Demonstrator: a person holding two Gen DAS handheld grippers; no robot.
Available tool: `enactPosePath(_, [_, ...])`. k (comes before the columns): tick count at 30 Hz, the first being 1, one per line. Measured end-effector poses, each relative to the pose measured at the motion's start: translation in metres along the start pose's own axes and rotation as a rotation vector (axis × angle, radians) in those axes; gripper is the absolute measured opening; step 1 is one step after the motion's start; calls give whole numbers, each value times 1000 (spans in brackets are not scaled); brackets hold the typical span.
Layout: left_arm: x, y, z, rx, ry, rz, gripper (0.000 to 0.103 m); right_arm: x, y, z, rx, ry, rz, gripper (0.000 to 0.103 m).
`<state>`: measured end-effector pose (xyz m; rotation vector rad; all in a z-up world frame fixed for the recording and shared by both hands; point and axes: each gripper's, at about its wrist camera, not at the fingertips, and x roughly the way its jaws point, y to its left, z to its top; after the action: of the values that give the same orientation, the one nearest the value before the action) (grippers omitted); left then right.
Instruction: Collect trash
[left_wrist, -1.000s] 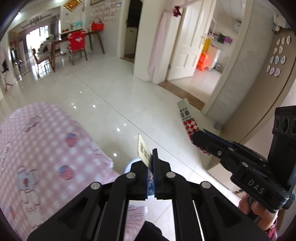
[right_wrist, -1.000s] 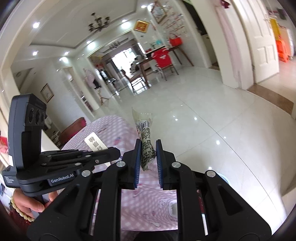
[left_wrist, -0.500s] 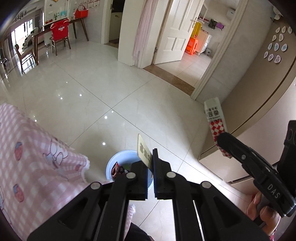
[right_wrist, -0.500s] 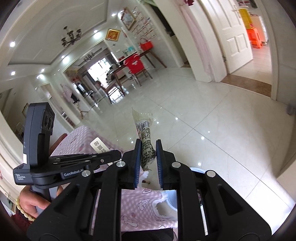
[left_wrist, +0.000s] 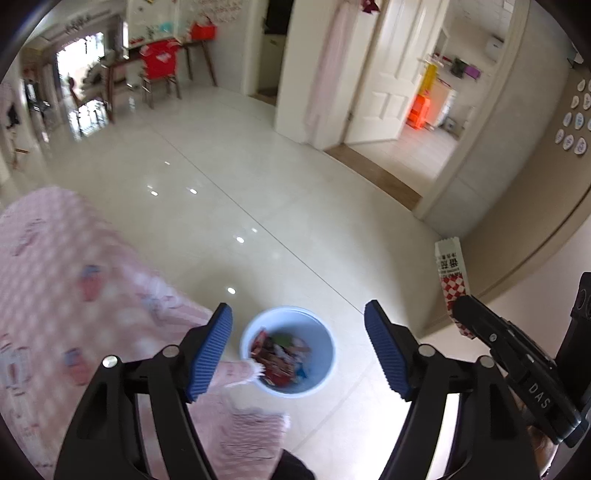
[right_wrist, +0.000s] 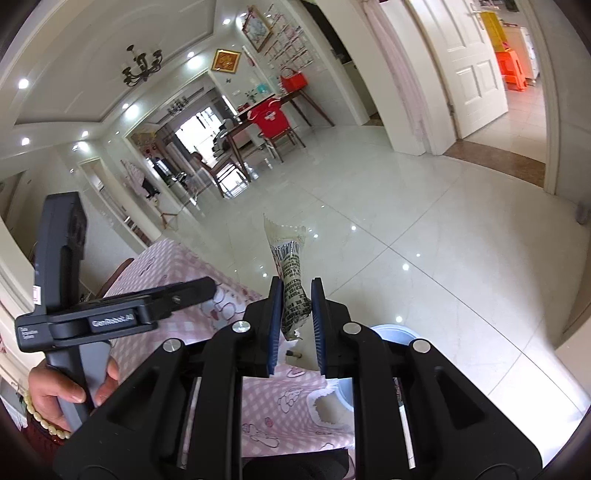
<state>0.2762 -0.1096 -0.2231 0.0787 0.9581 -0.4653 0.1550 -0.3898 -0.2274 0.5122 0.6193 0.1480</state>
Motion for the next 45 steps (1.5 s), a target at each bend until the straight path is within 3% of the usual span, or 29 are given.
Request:
enactPosePath(13, [-66, 65, -10, -94, -107, 94, 80, 39, 46, -2, -79, 52, 39, 16])
enactPosePath(21, [-82, 88, -19, -102, -115, 136, 82, 67, 66, -2, -110, 71, 34, 17])
enactPosePath(24, [-84, 93, -22, -104, -117, 146, 83, 80, 69, -2, -123, 85, 9, 21])
enactPosePath(25, [-84, 95, -24, -105, -119, 151, 83, 86, 71, -1, -128, 93, -1, 30])
enactPosePath(26, [-85, 96, -25, -107, -122, 155, 84, 92, 72, -2, -135, 105, -13, 49])
enactPosePath(27, [-86, 98, -26, -108, -123, 155, 85, 97, 74, -3, -145, 111, -28, 57])
enactPosePath(37, [-102, 97, -38, -123, -97, 173, 88, 84, 87, -6, -163, 89, -22, 60])
enactPosePath(45, [-155, 76, -53, -93, -182, 230, 90, 23, 117, -1, -196, 15, 38, 67])
